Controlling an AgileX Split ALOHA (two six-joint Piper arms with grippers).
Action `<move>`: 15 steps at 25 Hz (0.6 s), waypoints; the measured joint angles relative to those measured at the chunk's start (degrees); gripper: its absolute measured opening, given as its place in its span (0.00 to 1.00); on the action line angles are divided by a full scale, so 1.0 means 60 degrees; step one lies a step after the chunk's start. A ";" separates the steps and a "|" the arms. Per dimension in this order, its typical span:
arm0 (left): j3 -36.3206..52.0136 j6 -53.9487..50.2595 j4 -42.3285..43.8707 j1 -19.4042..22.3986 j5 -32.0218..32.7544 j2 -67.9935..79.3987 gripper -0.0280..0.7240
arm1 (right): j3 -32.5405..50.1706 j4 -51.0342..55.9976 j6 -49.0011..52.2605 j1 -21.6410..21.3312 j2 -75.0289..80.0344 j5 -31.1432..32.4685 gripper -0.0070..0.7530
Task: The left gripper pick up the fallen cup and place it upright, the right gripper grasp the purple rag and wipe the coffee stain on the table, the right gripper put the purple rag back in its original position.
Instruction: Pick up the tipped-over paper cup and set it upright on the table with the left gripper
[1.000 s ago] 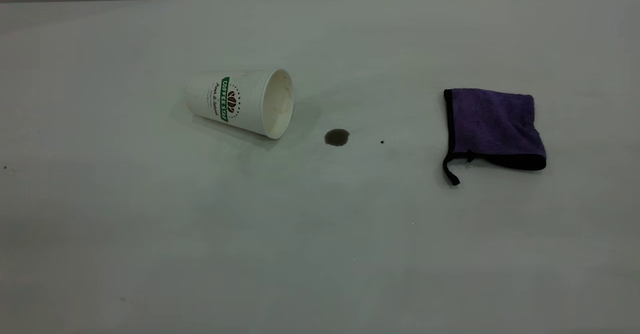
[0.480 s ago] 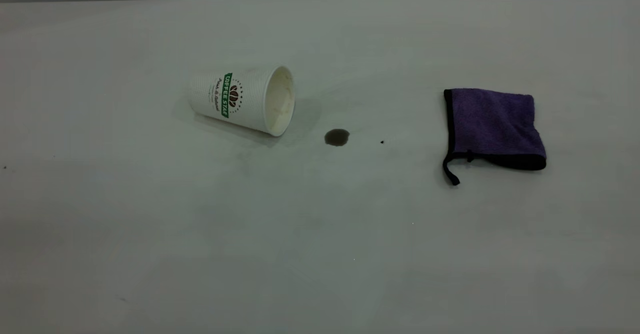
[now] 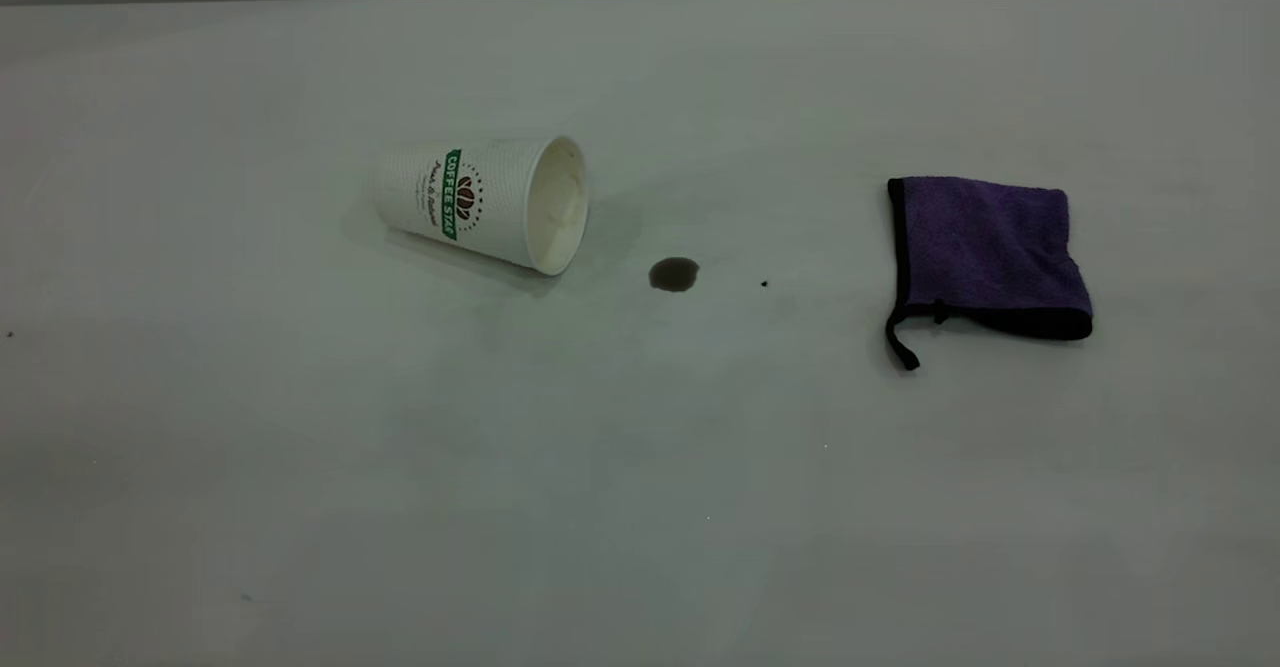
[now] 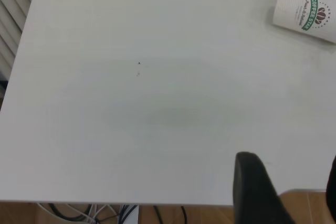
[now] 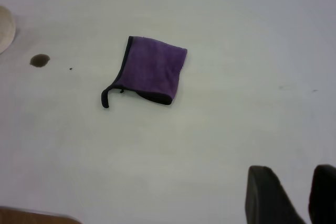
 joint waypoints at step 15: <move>-0.2269 -0.0095 0.1182 0.0000 -0.2353 0.6581 0.60 | 0.0000 0.0000 0.0000 0.0000 0.0000 0.0000 0.32</move>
